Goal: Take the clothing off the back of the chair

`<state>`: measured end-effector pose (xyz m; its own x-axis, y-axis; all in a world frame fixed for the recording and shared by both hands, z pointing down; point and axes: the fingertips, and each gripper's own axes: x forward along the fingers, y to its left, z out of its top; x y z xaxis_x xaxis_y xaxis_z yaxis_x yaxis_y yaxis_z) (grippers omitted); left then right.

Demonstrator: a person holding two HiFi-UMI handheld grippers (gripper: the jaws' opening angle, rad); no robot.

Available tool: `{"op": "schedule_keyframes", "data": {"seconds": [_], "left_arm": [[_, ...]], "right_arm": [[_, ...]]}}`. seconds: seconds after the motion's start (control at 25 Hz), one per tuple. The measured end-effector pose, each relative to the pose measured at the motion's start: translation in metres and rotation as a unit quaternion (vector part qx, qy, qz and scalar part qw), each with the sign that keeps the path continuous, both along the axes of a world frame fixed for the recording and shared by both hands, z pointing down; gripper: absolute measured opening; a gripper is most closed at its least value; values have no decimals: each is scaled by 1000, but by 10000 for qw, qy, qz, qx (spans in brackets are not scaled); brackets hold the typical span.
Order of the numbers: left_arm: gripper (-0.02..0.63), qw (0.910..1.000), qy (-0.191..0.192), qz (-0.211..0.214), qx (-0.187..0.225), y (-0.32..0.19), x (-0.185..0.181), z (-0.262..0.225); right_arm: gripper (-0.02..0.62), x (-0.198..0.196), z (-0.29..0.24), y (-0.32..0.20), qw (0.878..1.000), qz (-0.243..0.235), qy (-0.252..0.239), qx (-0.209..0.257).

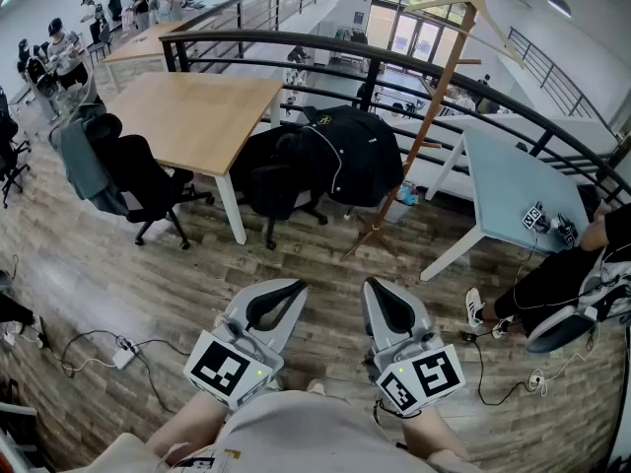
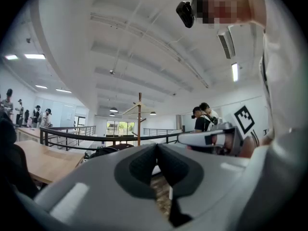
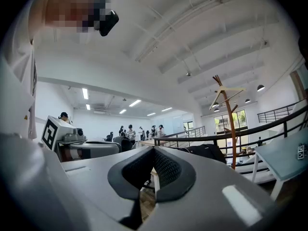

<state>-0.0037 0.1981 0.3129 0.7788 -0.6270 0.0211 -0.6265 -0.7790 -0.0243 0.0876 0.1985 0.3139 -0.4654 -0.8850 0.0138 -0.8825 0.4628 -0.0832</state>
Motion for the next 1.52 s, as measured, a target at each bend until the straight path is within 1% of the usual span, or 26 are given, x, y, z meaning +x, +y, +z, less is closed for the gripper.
{"op": "schedule_keyframes", "data": {"seconds": [0.28, 0.44, 0.72, 1.04, 1.28, 1.52], "left_arm": [[-11, 10000, 0, 49, -8, 2, 1, -2], [-11, 10000, 4, 24, -36, 2, -1, -1], [-11, 9998, 66, 58, -179, 3, 4, -4], [-11, 9998, 56, 41, -206, 2, 16, -1], [-11, 9998, 49, -64, -201, 1, 25, 0], [-11, 9994, 7, -307, -137, 4, 32, -1]], "right_arm": [[0, -3, 2, 0, 10000, 1, -11, -61], [0, -2, 0, 1, 9997, 65, -214, -16], [2, 6, -6, 3, 9991, 142, -381, 106], [2, 15, 1, 2, 9995, 96, -305, 34], [2, 25, 6, 1, 9995, 8, -300, -24], [2, 35, 9, 3, 9995, -171, -276, -40]]}}
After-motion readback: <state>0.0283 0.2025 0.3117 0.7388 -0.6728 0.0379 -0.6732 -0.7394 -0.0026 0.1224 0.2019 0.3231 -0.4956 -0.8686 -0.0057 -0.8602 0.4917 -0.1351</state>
